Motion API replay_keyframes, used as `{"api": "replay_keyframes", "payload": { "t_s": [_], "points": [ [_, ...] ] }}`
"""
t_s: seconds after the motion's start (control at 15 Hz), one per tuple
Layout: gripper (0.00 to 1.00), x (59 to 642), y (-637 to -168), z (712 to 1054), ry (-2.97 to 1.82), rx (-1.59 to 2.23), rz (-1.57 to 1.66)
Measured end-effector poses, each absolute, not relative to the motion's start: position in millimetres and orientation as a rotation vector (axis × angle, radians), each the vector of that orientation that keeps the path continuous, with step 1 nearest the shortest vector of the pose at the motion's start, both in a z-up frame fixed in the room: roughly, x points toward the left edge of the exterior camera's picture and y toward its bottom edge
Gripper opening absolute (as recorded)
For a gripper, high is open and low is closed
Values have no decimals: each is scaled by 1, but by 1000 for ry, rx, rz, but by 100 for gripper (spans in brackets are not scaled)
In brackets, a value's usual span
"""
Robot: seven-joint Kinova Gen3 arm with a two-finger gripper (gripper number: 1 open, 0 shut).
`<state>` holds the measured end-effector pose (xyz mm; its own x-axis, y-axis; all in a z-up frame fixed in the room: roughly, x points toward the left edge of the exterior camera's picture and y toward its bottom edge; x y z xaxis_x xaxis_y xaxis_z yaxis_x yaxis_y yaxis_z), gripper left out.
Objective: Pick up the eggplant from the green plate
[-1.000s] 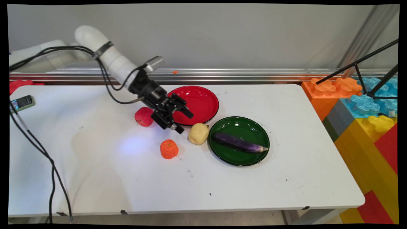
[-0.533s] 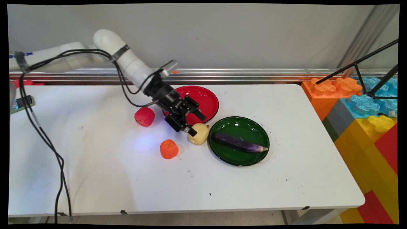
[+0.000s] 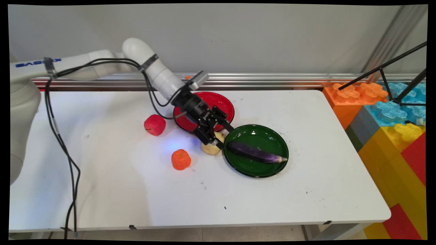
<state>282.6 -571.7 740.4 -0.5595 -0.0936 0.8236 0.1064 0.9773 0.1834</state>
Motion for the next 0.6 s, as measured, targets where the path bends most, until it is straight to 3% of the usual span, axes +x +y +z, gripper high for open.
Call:
{"api": "replay_keyframes", "payload": {
  "t_s": [0.6],
  "points": [
    [100, 252, -589, 717, -2158, -56, -250]
  ]
}}
